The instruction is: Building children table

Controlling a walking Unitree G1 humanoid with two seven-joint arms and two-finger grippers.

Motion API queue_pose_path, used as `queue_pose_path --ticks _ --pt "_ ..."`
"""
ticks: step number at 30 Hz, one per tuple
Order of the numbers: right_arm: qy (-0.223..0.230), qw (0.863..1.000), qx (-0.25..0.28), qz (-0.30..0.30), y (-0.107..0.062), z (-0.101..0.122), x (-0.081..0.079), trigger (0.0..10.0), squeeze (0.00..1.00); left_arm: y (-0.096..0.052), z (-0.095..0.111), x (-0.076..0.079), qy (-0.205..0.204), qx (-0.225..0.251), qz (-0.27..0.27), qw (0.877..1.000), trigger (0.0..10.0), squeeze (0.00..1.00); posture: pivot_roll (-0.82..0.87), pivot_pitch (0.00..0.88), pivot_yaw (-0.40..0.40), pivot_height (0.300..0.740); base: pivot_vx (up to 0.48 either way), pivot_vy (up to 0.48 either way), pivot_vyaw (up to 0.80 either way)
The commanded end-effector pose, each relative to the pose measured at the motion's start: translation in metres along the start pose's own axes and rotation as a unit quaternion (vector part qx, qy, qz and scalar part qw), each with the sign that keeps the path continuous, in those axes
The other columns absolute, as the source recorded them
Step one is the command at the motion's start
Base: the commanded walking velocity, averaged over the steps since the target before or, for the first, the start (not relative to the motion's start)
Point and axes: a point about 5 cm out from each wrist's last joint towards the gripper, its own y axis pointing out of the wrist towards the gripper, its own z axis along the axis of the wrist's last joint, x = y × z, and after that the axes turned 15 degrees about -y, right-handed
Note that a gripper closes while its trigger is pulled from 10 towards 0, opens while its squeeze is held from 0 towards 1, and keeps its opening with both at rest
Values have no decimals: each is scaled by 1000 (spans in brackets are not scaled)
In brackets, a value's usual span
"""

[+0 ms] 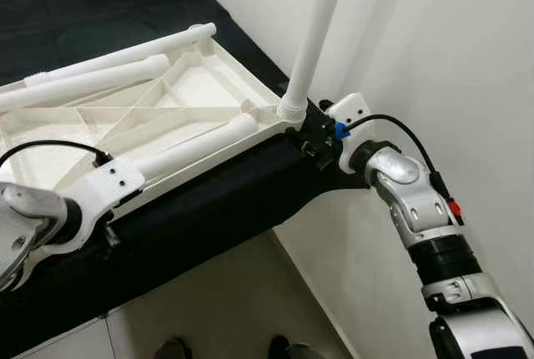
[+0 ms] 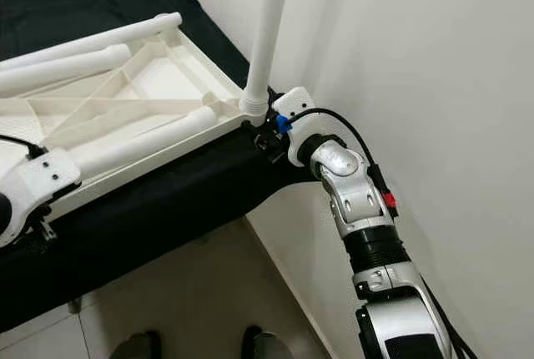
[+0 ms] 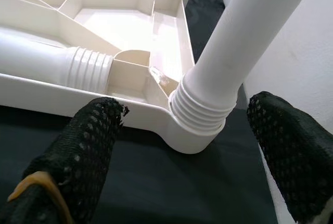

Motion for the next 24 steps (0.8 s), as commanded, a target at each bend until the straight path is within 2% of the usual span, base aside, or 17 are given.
queue_pose_path --ticks 1,8,9,10,11,14,24 --pt "2 1000 -2 -4 -1 -1 4 10000 0 3 -9 -1 -1 -20 2 1000 10000 0 116 239 -85 740 0 0 0" --pt "5 1000 4 -4 -1 2 3 10000 0 15 -21 -6 11 -41 8 999 10000 0 116 239 -85 740 0 0 0" --pt "5 1000 4 -4 -2 2 3 10000 0 16 -22 -10 12 -42 12 999 8549 0 106 242 -81 740 0 0 0" --pt "5 1000 4 -4 -2 2 3 10000 0 16 -22 -10 12 -42 12 999 8549 0 106 242 -81 740 0 0 0" --pt "7 1000 3 -6 -2 1 4 10000 0 17 -22 -16 10 -39 19 999 0 0 106 242 -81 740 0 0 0" --pt "7 1000 1 -5 -3 0 3 10000 0 14 -18 -28 7 -25 32 999 0 0 108 244 -77 740 0 0 0" --pt "9 1000 3 1 -2 0 -1 10000 0 11 -16 -36 6 -16 29 999 0 0 113 242 -76 740 0 0 0"
